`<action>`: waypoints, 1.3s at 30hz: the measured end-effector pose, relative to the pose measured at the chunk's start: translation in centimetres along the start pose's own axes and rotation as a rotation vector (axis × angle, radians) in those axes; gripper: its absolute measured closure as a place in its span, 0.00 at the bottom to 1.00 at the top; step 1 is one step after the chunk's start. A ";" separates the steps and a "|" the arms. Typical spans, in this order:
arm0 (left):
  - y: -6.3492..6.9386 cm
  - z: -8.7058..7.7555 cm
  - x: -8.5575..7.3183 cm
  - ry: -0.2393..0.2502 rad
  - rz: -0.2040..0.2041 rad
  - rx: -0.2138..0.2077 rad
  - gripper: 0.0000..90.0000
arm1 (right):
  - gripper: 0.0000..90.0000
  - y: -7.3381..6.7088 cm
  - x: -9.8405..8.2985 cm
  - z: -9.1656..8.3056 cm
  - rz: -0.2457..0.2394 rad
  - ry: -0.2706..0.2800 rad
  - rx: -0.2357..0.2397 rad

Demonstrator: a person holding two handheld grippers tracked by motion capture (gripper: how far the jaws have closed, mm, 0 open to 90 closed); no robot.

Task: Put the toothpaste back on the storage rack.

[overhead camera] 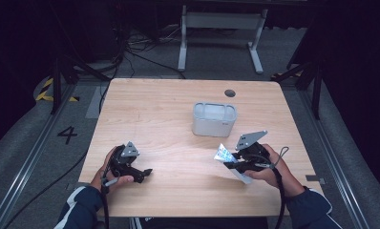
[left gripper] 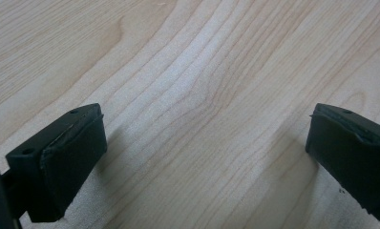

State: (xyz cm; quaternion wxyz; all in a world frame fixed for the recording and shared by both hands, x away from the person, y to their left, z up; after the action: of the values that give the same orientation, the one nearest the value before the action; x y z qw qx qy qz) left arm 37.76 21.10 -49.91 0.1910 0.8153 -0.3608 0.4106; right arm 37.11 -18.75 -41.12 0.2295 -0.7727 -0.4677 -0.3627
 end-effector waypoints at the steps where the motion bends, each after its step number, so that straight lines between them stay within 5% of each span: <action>1: 0.0 0.0 0.0 0.000 0.000 0.000 0.01 | 0.72 0.0 0.1 -0.1 -0.004 0.006 0.001; 18: 0.0 0.0 0.0 0.000 0.000 0.000 0.01 | 0.72 0.5 2.2 -1.8 -0.027 0.151 -0.033; 39: 0.0 0.0 0.0 0.001 0.000 0.000 0.01 | 0.72 1.2 7.4 -3.5 -0.069 0.303 -0.074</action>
State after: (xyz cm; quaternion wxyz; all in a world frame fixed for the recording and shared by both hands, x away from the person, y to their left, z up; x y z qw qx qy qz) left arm 37.75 21.09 -49.91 0.1911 0.8153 -0.3606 0.4108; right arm 39.22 -17.58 -33.21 0.2561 -0.7006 -0.4405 -0.4996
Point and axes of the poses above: each handheld gripper's, and its own axes: z roughly forward along the jaws, x roughly out of its top, y roughly to its right, the point moved 2 cm from there along z, roughly forward along the jaws, and after that the axes turned 12 degrees about y, right-handed, at the moved point
